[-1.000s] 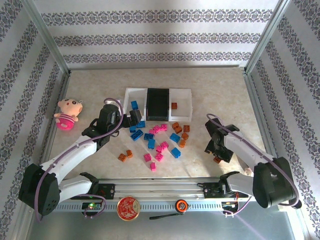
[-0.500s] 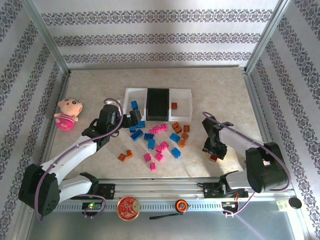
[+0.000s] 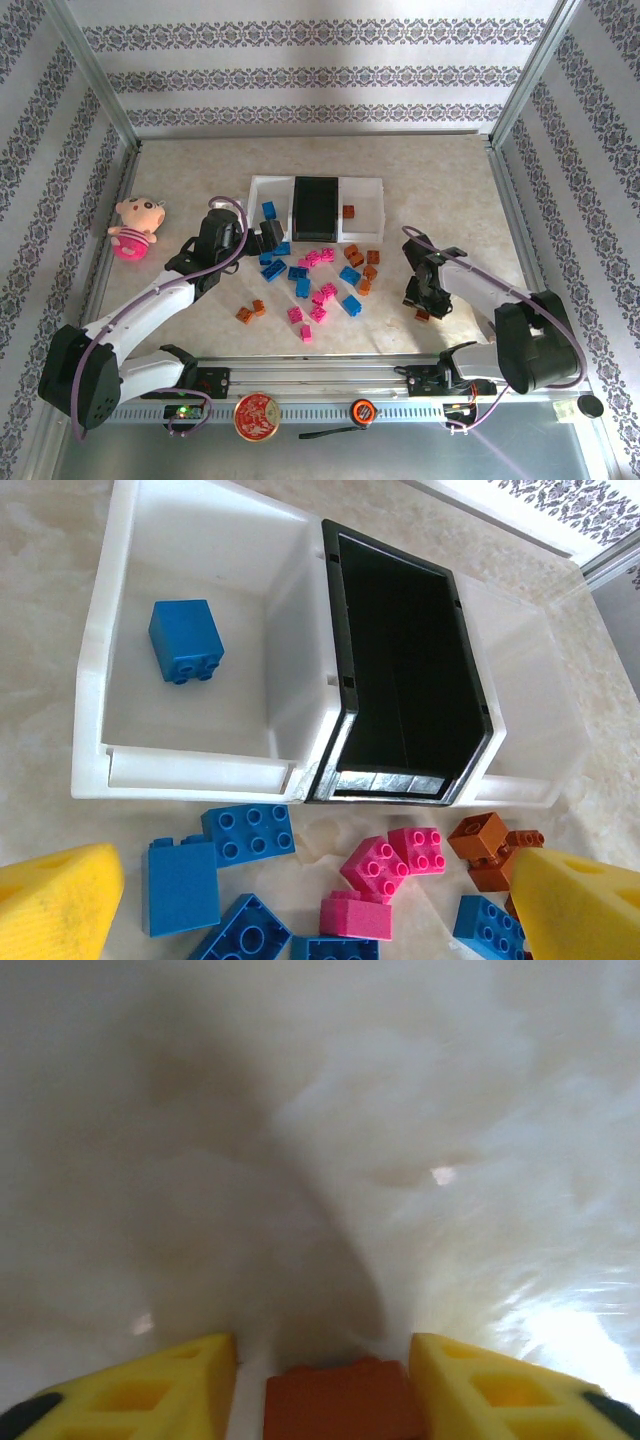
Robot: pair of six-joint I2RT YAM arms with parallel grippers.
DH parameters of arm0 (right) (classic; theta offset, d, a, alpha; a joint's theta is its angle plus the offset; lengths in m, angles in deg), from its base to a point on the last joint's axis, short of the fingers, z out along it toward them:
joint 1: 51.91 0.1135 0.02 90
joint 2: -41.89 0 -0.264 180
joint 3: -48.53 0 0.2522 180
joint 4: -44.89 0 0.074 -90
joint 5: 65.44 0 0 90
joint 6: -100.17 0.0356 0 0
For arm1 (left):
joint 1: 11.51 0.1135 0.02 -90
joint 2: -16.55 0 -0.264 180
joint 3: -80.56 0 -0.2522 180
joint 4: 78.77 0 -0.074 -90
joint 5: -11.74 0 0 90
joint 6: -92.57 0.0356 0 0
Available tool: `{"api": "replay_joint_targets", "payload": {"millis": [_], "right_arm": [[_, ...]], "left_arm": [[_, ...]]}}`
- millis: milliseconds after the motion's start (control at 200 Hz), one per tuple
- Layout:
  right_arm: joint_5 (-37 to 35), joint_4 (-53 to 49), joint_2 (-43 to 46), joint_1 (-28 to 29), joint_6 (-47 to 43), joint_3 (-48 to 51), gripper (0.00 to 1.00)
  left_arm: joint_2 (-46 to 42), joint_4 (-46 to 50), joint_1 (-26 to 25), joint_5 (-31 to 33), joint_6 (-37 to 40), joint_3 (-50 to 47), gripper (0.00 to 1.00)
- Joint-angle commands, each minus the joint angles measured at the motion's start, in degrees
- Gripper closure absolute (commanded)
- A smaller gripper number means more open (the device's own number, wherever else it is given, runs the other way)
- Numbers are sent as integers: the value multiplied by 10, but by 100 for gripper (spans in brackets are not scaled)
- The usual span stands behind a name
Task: Sort the legos into containers by color
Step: Pick up the lego from the bottom-right of the table, then place the lego in the container.
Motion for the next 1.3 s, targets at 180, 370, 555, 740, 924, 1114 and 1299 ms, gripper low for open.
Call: {"api": "replay_joint_targets", "payload": {"millis": [180,370,555,740,924,1114,1299], "right_arm": [[55,50,30,25,-13,31,55],[58,64,44,35,-24,37,63],[90,96,69,36,-33,24,78],[107,190,86,49,-49,-35,82],[91,290,-4,64,-88,-139,83],[75,311,-139,64,-162,-277,82],[38,326,-232,61,-193,-358,66]], "left_arm": [[13,-21,-3,11,-6,-10,1],[20,-14,-3,2,-17,0,0],[6,2,-3,3,-18,-1,1],[-17,27,-3,7,-17,-6,0],[-33,50,-4,-9,-25,-10,0],[-52,90,-6,-3,-30,-12,0],[-76,133,-13,24,-39,-27,0]]}}
